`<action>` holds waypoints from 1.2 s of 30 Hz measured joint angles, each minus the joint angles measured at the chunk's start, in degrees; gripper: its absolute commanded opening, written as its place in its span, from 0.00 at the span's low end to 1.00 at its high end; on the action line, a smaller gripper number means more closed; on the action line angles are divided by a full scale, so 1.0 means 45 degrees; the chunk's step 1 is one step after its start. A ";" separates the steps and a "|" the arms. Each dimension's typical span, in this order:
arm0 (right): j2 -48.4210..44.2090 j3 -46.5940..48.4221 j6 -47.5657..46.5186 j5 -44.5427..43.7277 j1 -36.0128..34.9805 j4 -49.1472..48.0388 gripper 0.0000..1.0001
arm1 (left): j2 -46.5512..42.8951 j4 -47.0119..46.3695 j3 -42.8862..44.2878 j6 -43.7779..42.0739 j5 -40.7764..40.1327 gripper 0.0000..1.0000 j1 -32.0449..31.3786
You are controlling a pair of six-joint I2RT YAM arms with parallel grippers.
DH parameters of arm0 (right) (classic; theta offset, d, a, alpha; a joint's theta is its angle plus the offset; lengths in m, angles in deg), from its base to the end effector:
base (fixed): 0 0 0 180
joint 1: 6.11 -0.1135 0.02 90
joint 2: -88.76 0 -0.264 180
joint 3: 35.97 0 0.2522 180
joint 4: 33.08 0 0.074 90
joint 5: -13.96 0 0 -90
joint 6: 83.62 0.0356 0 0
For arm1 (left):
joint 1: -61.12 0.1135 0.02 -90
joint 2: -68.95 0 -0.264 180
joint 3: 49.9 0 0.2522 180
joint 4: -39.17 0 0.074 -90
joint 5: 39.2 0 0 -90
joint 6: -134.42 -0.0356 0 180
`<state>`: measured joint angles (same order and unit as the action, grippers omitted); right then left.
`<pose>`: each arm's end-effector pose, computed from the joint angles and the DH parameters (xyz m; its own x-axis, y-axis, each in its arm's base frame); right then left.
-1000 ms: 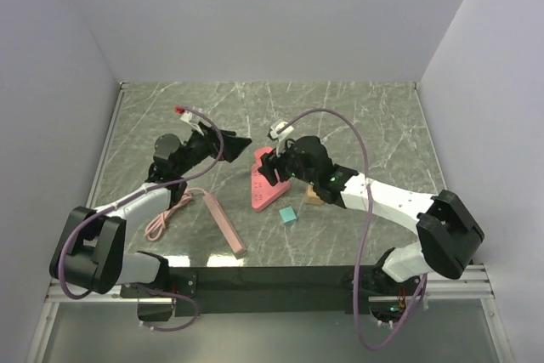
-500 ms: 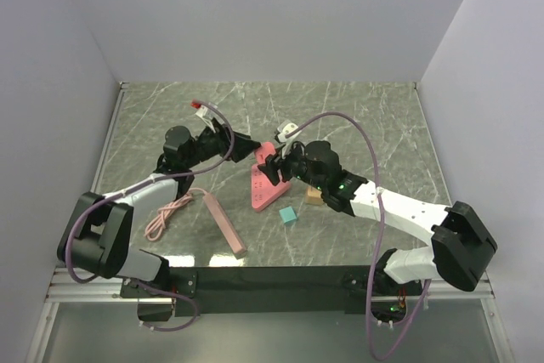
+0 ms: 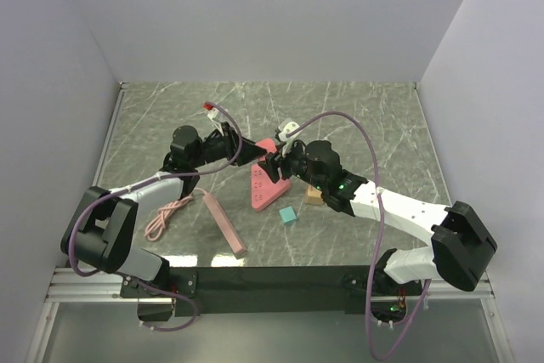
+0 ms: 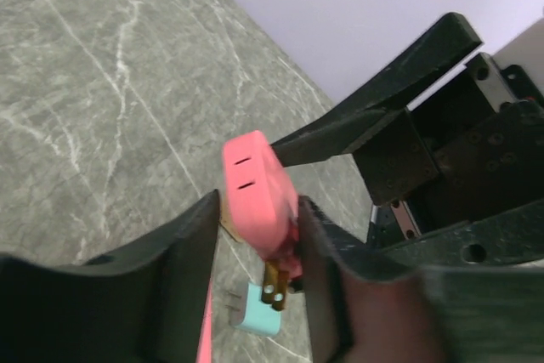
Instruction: Insert the plug
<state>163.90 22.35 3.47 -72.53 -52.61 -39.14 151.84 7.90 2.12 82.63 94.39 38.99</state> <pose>0.2058 0.2201 0.2752 -0.0895 -0.1679 -0.9817 -0.7710 0.6357 -0.0385 0.2720 -0.1371 0.2468 -0.5587 -0.2564 -0.7887 0.7202 0.3215 -0.6147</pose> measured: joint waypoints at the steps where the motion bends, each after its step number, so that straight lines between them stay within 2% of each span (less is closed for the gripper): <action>1: 0.0000 0.0000 0.0000 -0.0010 0.0000 -0.0019 0.50 | 0.0039 -0.0092 0.0034 0.0029 0.0146 0.38 -0.0019; 2: 0.0000 0.0000 -0.0010 -0.0029 0.0000 -0.0024 0.51 | 0.0092 -0.0253 0.0063 0.0102 0.0291 0.34 -0.0019; 3: 0.0000 0.0000 -0.0034 -0.0068 0.0000 -0.0019 0.51 | 0.0151 -0.0379 0.0083 0.0151 0.0384 0.25 -0.0019; 5: 0.0000 -0.0019 -0.0136 -0.0233 0.0000 0.0024 0.57 | 0.0321 -0.0738 0.0131 0.0529 0.0525 0.13 -0.0034; 6: 0.0000 -0.0029 -0.0185 -0.0316 0.0000 0.0024 0.59 | 0.0418 -0.0894 0.0155 0.0714 0.0534 0.01 -0.0053; 10: -0.0005 -0.0180 -0.0223 -0.0345 0.0000 -0.0102 0.85 | 0.0777 -0.1394 0.0165 0.1064 0.0787 0.00 -0.0053; 13: -0.0160 -0.0316 -0.0233 -0.0121 0.0000 -0.0146 0.93 | 0.0835 -0.1797 0.0121 0.1112 0.1044 0.00 -0.0049; 19: -0.1603 -0.1107 -0.0141 0.1103 0.0646 -0.0335 0.94 | 0.0704 -0.2365 -0.0185 0.1112 0.1151 0.00 0.0199; 24: -0.2671 -0.1923 0.1030 0.3769 0.2744 -0.1593 0.95 | 0.0646 -0.3351 -0.0559 0.1467 0.1540 0.00 0.0495; 28: -0.2370 -0.2045 0.2220 0.5634 0.3900 -0.2720 0.95 | 0.0646 -0.4580 -0.0767 0.2127 0.2016 0.00 0.0520; 36: -0.0559 -0.2040 0.4342 0.8884 0.4022 -0.4949 0.90 | 0.0141 -0.5149 -0.0894 0.2327 0.2263 0.00 0.0345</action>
<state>161.38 13.17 23.01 -32.56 -34.52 -61.41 152.47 -15.27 -1.90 93.10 104.58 40.54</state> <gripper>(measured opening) 0.915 0.264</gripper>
